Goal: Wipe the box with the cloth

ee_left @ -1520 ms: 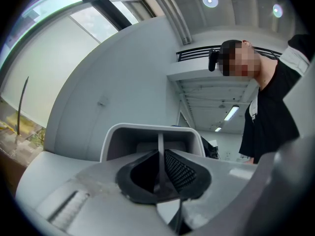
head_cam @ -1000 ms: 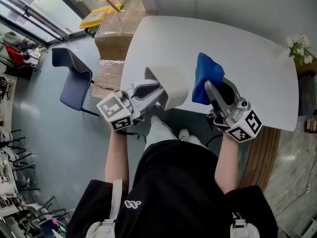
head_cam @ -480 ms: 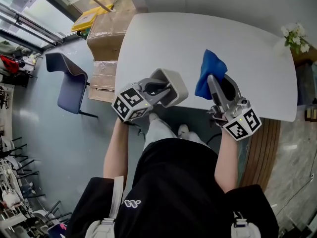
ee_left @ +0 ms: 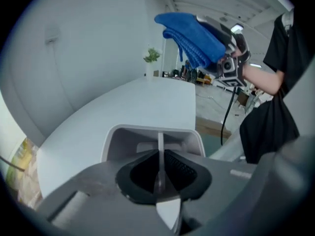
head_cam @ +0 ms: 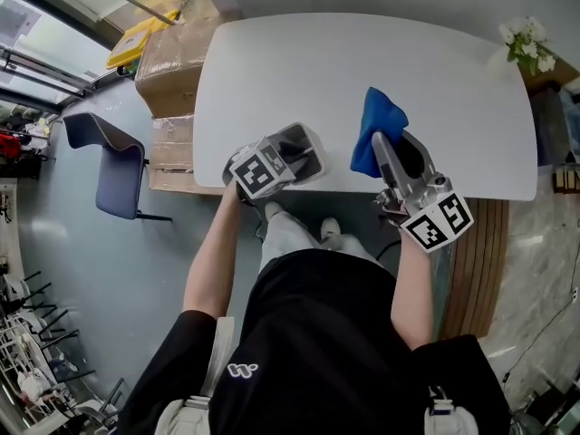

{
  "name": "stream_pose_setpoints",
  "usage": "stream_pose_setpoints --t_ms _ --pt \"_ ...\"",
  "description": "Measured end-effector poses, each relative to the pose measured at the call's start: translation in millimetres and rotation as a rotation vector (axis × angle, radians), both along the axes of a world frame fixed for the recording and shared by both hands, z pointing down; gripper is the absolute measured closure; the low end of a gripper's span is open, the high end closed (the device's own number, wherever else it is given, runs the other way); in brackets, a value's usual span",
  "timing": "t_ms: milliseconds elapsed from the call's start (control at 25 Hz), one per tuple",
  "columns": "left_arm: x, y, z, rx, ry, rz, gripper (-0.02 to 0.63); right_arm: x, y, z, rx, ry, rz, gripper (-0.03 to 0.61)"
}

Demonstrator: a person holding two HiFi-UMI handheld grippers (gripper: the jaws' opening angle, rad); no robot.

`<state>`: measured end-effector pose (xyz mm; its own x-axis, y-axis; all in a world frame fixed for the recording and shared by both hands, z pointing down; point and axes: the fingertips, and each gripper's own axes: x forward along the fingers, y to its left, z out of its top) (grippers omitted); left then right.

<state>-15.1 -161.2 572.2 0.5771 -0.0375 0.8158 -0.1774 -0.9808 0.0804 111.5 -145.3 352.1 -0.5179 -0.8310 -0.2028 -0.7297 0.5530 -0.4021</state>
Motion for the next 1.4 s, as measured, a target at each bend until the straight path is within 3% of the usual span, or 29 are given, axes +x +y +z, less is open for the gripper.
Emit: stream_pose_setpoints --t_ms 280,480,720,960,1120,1280,1400 --pt "6 0 33 -0.001 -0.151 0.088 0.572 -1 -9 25 -0.071 0.1 0.06 0.523" --pt "6 -7 44 0.054 -0.272 0.187 0.572 0 -19 32 -0.1 0.118 0.095 0.522" --pt "5 -6 55 0.05 -0.334 0.256 0.572 -5 -24 34 -0.108 0.127 0.091 0.523" --pt "7 -9 57 0.1 -0.348 0.314 0.569 -5 -26 31 -0.104 0.125 0.087 0.523" --pt "7 -12 53 0.18 -0.342 0.33 0.565 -6 -24 29 -0.1 0.12 0.077 0.523" --pt "8 -19 33 0.237 -0.259 0.242 0.558 -6 -25 31 -0.098 0.116 0.061 0.523" --pt "11 -27 2 0.289 -0.155 0.128 0.558 -10 -26 33 -0.099 0.122 0.046 0.523"
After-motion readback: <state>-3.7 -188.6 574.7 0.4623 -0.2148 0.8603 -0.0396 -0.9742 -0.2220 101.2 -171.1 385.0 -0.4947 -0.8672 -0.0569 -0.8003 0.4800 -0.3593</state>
